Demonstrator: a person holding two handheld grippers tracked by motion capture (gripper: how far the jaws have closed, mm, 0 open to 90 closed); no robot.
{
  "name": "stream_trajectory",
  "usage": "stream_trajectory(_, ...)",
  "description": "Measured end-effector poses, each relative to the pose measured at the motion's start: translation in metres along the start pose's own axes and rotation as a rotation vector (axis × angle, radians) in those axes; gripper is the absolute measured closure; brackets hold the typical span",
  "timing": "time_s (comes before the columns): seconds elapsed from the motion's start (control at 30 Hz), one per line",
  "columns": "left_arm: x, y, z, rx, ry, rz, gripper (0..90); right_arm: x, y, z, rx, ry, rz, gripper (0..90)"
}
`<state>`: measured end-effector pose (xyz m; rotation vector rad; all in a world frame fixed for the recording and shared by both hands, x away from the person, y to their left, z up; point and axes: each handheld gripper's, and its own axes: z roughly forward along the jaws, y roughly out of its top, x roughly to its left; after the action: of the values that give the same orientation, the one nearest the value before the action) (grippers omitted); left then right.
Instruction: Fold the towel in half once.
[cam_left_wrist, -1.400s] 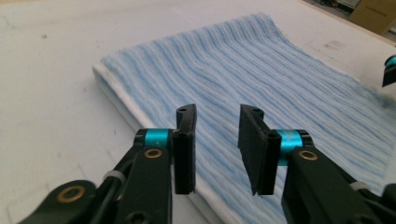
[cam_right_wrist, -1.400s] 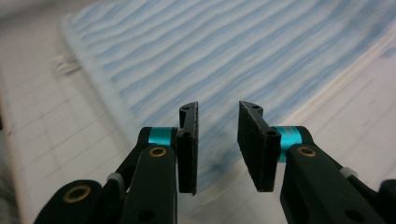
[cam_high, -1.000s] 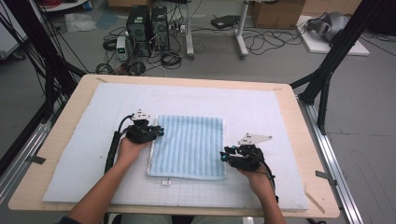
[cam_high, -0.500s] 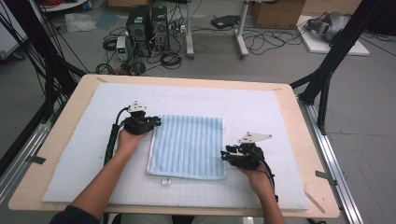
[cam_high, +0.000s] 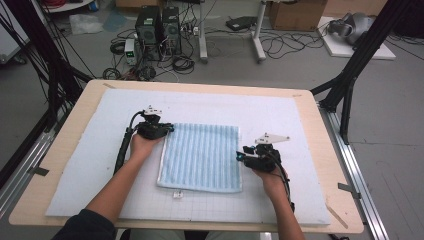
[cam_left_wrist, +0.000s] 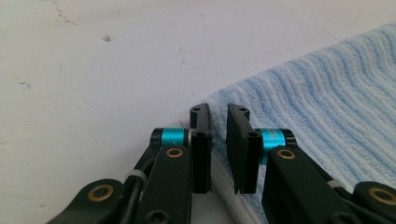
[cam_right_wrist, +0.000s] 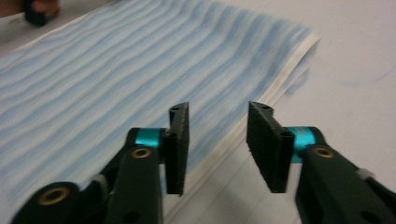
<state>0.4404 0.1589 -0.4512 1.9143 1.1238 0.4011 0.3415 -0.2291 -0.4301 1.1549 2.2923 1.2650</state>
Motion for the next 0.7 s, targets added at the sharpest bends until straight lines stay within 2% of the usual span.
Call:
stream_trajectory(0.1,0.001,0.000,0.000,-0.001,-0.008,-0.010,79.3,-0.010,0.018,0.017,-0.005,-0.016,0.010,76.0)
stream_trajectory(0.2,0.001,0.000,0.000,-0.003,-0.012,-0.015,79.3,-0.016,0.033,0.036,0.010,-0.024,0.027,76.0)
stream_trajectory(0.27,0.001,0.000,0.000,-0.003,-0.013,-0.015,79.1,-0.020,0.043,0.051,0.039,-0.054,0.018,75.9)
stream_trajectory(0.4,0.002,0.000,0.000,0.001,-0.015,-0.011,78.7,-0.030,0.046,0.069,0.093,-0.100,0.042,75.9)
stream_trajectory(0.47,0.002,-0.001,0.000,-0.001,-0.019,-0.014,78.7,-0.036,0.042,0.073,0.116,-0.130,0.060,76.3)
stream_trajectory(0.5,0.002,-0.001,0.000,-0.001,-0.022,-0.015,78.7,-0.039,0.040,0.073,0.100,-0.122,0.076,76.5)
stream_trajectory(0.53,0.003,-0.001,0.000,-0.003,-0.023,-0.020,78.7,-0.039,0.040,0.072,0.098,-0.138,0.080,76.6)
stream_trajectory(0.57,0.003,-0.001,0.000,-0.005,-0.023,-0.021,78.8,-0.039,0.041,0.071,0.103,-0.158,0.067,76.6)
stream_trajectory(0.63,0.003,-0.001,-0.001,-0.005,-0.027,-0.023,78.4,-0.041,0.041,0.070,0.101,-0.156,0.061,75.2)
stream_trajectory(0.7,0.002,-0.001,-0.001,-0.007,-0.036,-0.011,74.3,-0.042,0.040,0.067,0.096,-0.160,0.060,72.6)
